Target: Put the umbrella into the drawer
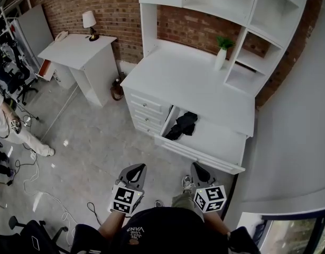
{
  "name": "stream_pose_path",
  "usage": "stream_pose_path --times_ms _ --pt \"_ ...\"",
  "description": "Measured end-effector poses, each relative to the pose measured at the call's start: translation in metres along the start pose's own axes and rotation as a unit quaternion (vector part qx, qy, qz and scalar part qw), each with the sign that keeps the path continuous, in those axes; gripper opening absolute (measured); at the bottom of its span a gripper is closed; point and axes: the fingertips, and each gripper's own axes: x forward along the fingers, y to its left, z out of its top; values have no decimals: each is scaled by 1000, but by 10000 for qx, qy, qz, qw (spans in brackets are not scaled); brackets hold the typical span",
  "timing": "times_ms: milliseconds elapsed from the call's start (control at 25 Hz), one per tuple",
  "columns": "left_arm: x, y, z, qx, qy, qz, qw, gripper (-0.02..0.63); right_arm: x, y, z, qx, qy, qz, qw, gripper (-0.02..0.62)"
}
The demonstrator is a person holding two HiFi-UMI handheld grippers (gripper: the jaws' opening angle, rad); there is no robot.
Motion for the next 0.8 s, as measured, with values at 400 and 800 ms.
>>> stream_pose_path --times_ms 400,800 --pt "-27 22 -8 -188 -94 291 9994 6 -1 12 -1 -107 61 -94 9999 -8" --pt "-26 19 -8 -154 -100 228 9996 6 3 13 -1 -109 107 -139 9998 -8"
